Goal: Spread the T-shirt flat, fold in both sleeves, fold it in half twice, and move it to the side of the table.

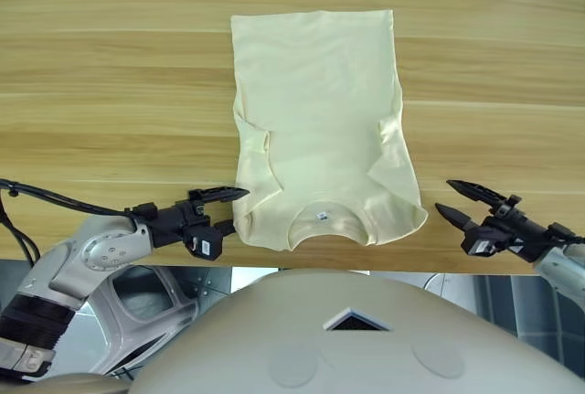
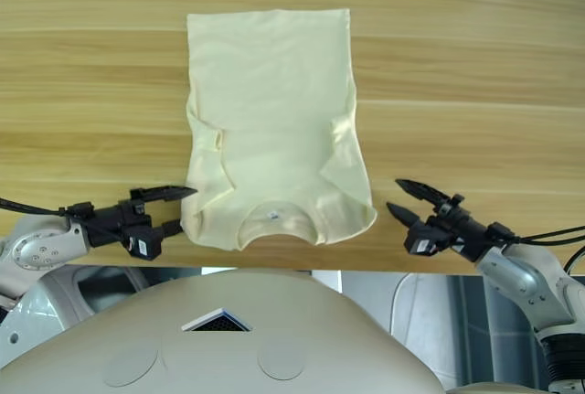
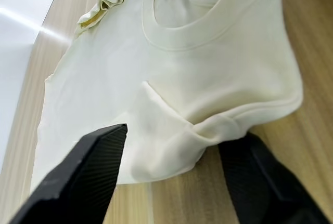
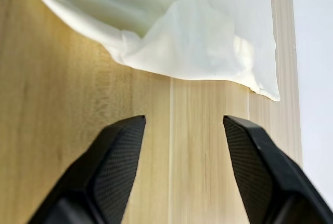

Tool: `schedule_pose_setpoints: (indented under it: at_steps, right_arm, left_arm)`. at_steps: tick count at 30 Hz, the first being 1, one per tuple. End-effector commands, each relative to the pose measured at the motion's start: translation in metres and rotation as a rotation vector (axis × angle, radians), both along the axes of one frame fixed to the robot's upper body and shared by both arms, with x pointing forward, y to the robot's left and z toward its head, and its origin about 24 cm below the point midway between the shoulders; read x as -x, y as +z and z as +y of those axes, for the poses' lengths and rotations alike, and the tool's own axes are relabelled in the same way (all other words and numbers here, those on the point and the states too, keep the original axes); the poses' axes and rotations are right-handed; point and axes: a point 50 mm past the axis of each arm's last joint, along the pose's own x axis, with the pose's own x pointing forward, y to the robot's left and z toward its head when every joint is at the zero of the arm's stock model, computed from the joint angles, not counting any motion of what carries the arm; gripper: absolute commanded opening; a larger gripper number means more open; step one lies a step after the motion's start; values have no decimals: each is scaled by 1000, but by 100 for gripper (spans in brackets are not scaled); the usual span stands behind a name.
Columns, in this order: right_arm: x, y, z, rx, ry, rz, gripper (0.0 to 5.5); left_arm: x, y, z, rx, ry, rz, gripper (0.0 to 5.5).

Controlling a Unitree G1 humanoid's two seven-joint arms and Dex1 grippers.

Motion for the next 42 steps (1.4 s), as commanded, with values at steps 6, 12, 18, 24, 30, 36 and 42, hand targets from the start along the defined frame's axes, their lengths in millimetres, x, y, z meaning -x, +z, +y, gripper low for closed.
schedule_pose_setpoints:
  at_steps: [6,12,18,24,30,36,42]
  right_arm:
    - [0,-7,0,55,20,55,281]
    - [-3,-7,-1,70,42,65,281]
    - [5,-8,10,42,103,112,281]
    - [10,-7,21,17,144,132,281]
    - [9,-9,25,11,167,137,281]
    - [21,-7,23,27,179,176,281]
    - [14,-11,29,13,187,162,281]
  left_arm:
    - [20,-18,13,-148,-41,133,141]
    - [22,-19,17,-159,-25,138,30]
    - [17,-16,24,-171,25,102,1]
    - [8,-17,30,-178,62,81,1]
    - [4,-17,24,-135,75,57,1]
    - [0,-17,26,-151,87,51,1]
    - [-2,-18,24,-146,78,47,1]
